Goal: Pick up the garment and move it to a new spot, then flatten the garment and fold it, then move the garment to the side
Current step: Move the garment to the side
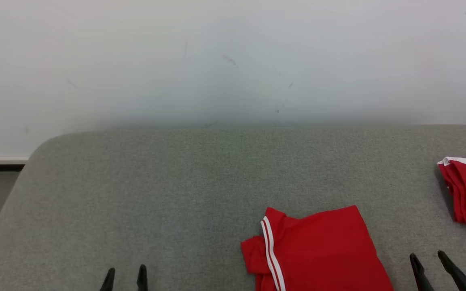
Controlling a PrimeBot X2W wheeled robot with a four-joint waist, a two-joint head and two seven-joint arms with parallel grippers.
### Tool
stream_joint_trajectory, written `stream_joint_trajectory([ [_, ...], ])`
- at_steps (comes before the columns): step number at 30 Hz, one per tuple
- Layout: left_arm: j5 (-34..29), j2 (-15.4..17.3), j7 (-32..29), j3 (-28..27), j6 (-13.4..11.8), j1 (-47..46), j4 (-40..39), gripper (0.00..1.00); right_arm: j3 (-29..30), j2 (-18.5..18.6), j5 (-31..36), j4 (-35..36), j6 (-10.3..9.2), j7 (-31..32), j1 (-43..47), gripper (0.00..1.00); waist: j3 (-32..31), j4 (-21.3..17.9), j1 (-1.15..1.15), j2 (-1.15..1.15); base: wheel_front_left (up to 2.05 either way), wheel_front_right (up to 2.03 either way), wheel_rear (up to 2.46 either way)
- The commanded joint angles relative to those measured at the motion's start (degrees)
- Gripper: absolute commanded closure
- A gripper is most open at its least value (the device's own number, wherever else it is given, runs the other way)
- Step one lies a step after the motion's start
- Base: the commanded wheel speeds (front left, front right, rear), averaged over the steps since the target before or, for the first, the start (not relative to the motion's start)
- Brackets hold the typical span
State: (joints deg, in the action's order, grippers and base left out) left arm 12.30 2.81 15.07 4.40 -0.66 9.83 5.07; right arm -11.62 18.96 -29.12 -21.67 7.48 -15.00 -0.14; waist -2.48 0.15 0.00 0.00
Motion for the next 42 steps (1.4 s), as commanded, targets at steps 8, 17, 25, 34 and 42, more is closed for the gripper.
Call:
stream_joint_trajectory([
  [8, -0.5, 0.2, 0.1, 0.8, 0.5, -0.9, 0.1, 0.0, -5.8, 5.9, -16.6, 6.7, -0.01, 16.4, -5.4, 0.0, 0.9, 1.3, 0.0, 0.0, 0.0, 0.0, 0.0],
  [17, -0.3, 0.2, 0.1, 2.4, 0.7, -1.9, 1.1, 0.0, -8.6, 7.6, -22.4, 1.7, 0.0, 37.6, -11.0, 0.0, 2.3, 4.2, 0.0, 0.0, 0.0, 0.0, 0.0],
  [25, -0.8, 0.2, 0.1, 2.3, 1.1, -3.4, 1.8, 0.0, -8.4, 0.9, -24.3, -10.1, 0.0, 42.9, -17.1, 0.0, 3.6, 7.0, 0.0, 0.0, 0.0, 0.0, 0.0],
  [34, 0.5, 0.2, 0.1, 2.9, 0.3, -4.2, 1.1, 0.0, -11.2, 0.3, -26.0, -10.3, 0.01, 38.5, -22.1, 1.0, 4.6, 6.3, 0.0, 0.0, 0.0, 0.0, 0.0],
  [42, 0.3, 0.2, 0.1, 2.6, 0.4, -5.8, 0.2, 0.0, -8.9, 6.2, -22.4, -13.0, 0.0, 35.4, -30.5, 1.0, 8.1, 0.0, 0.0, 0.0, 0.0, 0.0, 0.0],
])
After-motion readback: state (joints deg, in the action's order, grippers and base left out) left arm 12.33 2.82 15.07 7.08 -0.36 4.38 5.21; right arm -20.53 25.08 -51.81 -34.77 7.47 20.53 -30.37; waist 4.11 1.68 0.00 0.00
